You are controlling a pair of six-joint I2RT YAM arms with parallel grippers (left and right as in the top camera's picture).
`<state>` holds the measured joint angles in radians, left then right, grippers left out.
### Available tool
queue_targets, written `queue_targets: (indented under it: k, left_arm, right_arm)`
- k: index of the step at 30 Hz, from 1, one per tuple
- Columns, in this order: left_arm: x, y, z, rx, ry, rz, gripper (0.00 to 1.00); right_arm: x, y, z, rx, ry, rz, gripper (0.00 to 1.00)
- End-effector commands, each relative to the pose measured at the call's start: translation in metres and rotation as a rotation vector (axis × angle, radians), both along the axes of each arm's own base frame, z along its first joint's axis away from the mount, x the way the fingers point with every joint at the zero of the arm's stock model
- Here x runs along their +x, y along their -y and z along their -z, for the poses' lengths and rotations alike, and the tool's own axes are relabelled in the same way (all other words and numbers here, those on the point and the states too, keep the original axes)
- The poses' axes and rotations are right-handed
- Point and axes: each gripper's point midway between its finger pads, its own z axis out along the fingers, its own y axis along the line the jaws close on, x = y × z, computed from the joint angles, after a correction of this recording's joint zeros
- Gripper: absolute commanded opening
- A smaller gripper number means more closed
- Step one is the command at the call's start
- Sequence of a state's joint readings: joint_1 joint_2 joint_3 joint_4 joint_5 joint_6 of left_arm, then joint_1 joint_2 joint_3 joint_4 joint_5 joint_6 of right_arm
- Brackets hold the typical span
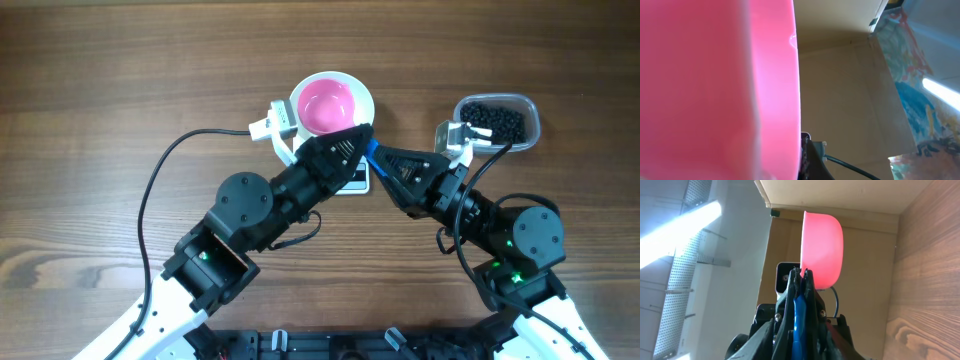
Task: Scoop item into bowl and weigh 150g on scale
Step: 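Grasp the blue scoop handle with the right gripper beside the left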
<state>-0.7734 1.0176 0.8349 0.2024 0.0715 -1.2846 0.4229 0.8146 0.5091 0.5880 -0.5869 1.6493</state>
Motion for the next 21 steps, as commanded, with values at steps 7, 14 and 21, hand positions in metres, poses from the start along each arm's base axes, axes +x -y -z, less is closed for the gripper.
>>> queue_targets:
  k: [7, 14, 21]
  left_arm:
    - [0.0014, -0.0004, -0.0048, 0.008, 0.024, -0.014, 0.04]
    - [0.0014, -0.0004, -0.0048, 0.008, 0.024, -0.014, 0.04]
    - [0.0014, -0.0004, -0.0048, 0.008, 0.024, -0.014, 0.04]
  right_arm:
    - [-0.0043, -0.0024, -0.0098, 0.004, 0.023, -0.021, 0.26]
    - [-0.0038, -0.0025, -0.0086, 0.002, 0.017, -0.021, 0.20]
    - [-0.0038, -0.0025, -0.0085, 0.002, 0.016, -0.021, 0.14]
